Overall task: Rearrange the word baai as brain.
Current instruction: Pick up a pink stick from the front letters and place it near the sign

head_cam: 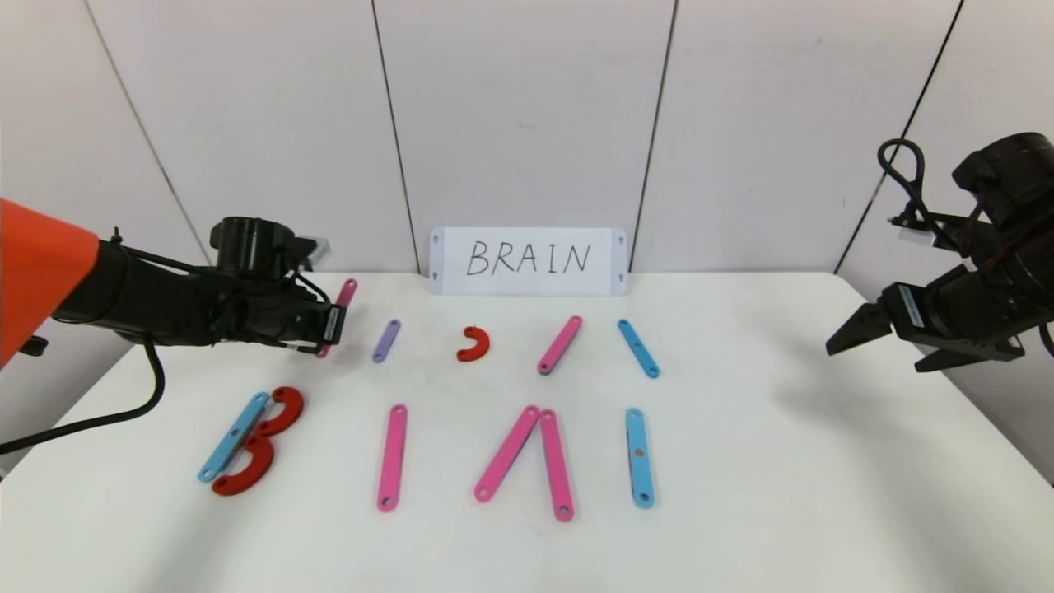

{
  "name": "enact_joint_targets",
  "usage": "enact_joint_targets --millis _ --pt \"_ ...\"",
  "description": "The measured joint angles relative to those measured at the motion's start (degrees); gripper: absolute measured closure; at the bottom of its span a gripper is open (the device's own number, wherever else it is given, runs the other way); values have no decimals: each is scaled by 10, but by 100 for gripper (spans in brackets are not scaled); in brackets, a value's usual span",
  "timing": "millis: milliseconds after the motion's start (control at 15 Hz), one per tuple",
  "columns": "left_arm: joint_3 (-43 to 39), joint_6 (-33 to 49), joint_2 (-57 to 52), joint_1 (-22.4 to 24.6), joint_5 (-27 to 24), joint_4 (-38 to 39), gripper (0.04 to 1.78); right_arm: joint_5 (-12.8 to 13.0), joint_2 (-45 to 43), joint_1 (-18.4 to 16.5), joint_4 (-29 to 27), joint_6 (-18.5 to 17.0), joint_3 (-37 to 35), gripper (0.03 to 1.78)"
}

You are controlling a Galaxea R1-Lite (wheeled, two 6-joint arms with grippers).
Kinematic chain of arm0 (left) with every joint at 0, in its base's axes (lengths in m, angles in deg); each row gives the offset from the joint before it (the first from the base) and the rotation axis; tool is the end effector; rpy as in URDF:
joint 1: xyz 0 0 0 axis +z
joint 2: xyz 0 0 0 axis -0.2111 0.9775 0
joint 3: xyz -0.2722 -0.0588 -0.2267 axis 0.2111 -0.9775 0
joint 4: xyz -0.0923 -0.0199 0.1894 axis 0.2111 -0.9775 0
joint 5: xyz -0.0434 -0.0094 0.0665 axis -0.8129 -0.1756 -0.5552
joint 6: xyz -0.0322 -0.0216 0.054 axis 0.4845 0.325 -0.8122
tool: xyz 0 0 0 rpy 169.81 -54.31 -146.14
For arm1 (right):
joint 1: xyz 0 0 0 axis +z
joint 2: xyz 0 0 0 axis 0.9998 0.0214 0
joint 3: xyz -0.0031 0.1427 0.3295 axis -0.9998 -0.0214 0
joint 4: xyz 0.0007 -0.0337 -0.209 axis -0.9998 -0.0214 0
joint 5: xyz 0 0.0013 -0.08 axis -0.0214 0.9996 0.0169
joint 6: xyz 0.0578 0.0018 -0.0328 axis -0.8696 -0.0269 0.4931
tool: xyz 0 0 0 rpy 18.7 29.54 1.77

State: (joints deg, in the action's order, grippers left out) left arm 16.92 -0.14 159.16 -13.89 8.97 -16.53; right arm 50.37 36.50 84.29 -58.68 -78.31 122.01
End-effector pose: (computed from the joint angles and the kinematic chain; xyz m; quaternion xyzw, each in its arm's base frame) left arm 0.4897 -0.0186 0.1350 0.0605 0.2974 -0.0635 0.9507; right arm 0.3556 -0.0163 0.2361 0.1108 0.5280 0.0142 0.8418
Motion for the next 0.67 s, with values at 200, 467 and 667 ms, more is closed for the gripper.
enact_joint_targets --millis 200,467,667 --pt "22 3 30 9 8 -5 155 0 2 0 0 0 0 10" --pt "25 3 46 15 10 -5 155 -1 2 0 0 0 0 10" --pt "25 3 49 15 11 -1 149 -2 3 0 0 0 -1 10"
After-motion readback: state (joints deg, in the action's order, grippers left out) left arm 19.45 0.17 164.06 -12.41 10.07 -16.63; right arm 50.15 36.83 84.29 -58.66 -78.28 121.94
